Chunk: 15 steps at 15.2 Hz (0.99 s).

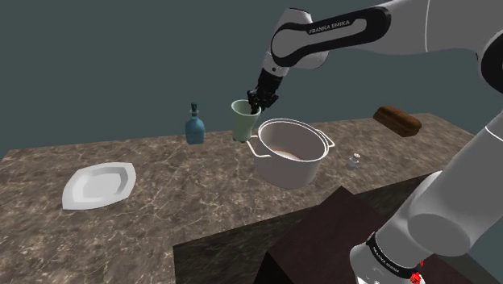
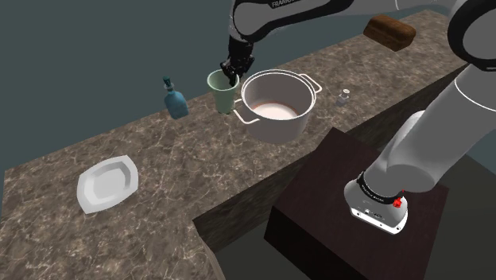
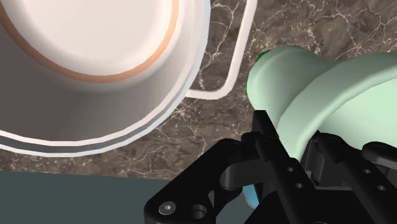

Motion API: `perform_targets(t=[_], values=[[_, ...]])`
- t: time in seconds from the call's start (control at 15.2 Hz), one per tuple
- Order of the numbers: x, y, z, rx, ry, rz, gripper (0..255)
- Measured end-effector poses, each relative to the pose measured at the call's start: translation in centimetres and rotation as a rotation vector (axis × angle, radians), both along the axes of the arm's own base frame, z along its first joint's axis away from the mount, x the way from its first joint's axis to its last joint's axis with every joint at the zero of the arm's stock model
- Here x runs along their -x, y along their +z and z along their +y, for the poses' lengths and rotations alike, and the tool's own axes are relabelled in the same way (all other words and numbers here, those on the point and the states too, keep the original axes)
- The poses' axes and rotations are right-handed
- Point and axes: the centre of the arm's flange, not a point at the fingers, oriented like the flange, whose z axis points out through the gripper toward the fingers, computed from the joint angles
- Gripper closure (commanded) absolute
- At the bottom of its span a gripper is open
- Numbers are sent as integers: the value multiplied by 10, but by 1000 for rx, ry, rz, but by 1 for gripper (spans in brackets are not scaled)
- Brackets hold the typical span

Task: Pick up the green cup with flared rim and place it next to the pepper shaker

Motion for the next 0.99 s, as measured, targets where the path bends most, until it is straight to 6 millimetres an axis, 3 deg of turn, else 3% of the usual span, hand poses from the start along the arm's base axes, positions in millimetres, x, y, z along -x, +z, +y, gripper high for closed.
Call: perform_targets(t=[0.99], values=[[48, 0, -192, 0, 0, 0, 255]])
